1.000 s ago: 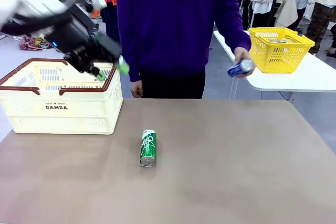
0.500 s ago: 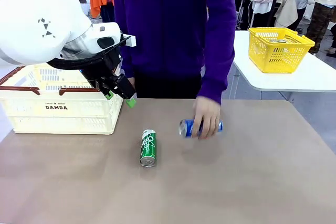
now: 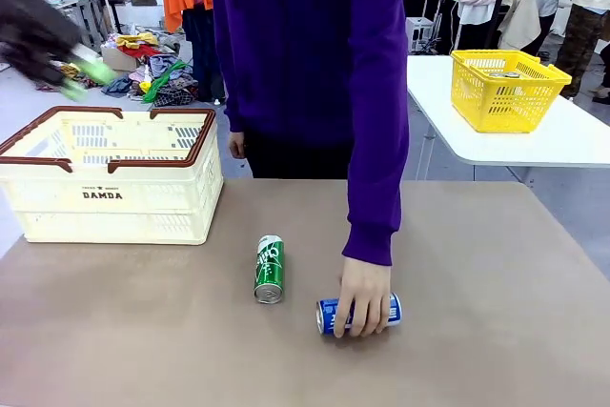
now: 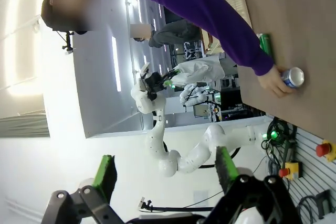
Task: Place the drinks into the Shopping basket.
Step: Pick up one drink and place it into the Shopping basket.
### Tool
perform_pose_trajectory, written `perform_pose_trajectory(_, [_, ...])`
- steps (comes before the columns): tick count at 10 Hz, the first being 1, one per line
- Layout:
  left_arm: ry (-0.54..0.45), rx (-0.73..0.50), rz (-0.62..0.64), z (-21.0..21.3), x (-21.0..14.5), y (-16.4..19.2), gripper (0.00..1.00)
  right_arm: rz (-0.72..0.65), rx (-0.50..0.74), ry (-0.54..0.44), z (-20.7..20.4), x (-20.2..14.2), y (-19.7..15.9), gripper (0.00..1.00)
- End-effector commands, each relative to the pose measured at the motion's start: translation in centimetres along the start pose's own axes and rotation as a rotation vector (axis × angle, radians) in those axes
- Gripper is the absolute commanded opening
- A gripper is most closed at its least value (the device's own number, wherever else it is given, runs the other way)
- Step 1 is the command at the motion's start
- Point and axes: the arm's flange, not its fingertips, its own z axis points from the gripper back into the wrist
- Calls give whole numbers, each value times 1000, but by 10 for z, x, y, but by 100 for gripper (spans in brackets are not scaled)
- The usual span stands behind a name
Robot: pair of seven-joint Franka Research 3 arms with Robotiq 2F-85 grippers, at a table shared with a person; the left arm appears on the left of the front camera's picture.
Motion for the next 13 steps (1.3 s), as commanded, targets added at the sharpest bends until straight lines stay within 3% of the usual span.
perform_pose_trajectory(1, [-62, -103, 83, 43, -18, 36, 100, -12, 9, 0, 1, -2, 7, 100])
perform_pose_trajectory(3, [-198, -211, 62, 86, -77, 74, 100, -12, 9, 0, 1, -2, 7, 100])
perform_pose_trajectory(5, [-238, -242, 69, 97, -98, 84, 100, -12, 9, 0, 1, -2, 7, 100])
perform_pose_trajectory(10, [-71, -167, 59, 47, -62, 40, 100, -12, 9, 0, 1, -2, 7, 100])
perform_pose_trajectory(13, [71, -76, 0, -17, -29, -22, 100, -12, 9, 0, 1, -2, 7, 100])
